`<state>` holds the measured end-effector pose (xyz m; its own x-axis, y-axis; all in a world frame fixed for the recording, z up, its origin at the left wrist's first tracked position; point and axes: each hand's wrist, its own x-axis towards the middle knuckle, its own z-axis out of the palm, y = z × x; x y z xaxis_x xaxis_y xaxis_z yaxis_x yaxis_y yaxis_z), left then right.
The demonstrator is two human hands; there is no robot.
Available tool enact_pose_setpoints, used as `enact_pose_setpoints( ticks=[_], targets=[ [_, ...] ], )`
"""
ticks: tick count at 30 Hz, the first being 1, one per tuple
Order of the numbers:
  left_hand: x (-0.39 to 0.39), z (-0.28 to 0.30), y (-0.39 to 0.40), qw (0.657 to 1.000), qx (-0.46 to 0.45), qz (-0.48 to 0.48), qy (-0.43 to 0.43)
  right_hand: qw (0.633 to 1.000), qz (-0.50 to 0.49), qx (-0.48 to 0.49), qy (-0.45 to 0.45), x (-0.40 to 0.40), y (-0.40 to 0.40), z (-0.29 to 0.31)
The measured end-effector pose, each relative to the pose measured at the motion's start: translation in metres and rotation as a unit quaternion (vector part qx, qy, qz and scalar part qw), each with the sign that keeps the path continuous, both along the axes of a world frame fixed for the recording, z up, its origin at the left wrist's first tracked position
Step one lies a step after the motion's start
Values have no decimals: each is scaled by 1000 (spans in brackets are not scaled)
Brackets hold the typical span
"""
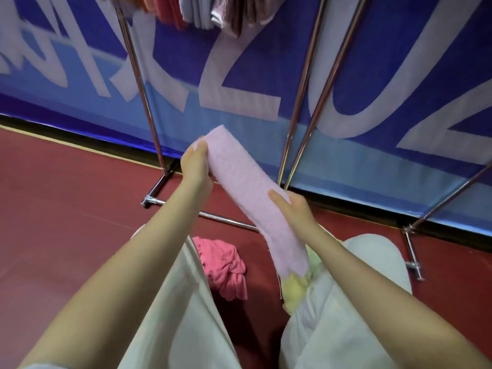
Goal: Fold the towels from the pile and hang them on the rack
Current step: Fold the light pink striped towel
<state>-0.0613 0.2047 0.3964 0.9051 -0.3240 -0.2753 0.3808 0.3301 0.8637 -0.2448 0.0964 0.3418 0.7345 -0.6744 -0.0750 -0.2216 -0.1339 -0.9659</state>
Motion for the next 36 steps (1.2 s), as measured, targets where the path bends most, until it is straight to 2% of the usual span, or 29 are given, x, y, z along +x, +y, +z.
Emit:
enact_pose_setpoints(
  ticks=[6,12,16,20,23,24,26,30,33,36],
  targets=[
    [12,93,-54,999,-40,-23,1,992,-29,-121,-27,16,-70,110],
    [32,179,-95,995,-3,-39,-87,969,-40,-242,0,28,-118,219],
    [43,217,-107,977,69,-96,-180,967,-34,-253,-10,34,-142,281],
    [50,234,-122,968,119,-134,-174,962,-20,-273,1,40,-153,333],
    [49,242,-133,941,224,-183,-176,958,-5,-287,1,48,-158,371],
    [48,246,-137,936,235,-191,-180,958,-5,-288,1,52,-161,382],
    [49,255,-152,931,209,-214,-208,955,-7,-298,6,65,-167,402],
    [54,278,-185,946,107,-212,-221,943,15,-329,44,97,-178,421],
    [68,290,-198,961,17,-206,-184,938,20,-338,71,133,-189,425],
    [86,294,-196,961,-11,-216,-175,937,30,-337,85,170,-198,427]
  ],
)
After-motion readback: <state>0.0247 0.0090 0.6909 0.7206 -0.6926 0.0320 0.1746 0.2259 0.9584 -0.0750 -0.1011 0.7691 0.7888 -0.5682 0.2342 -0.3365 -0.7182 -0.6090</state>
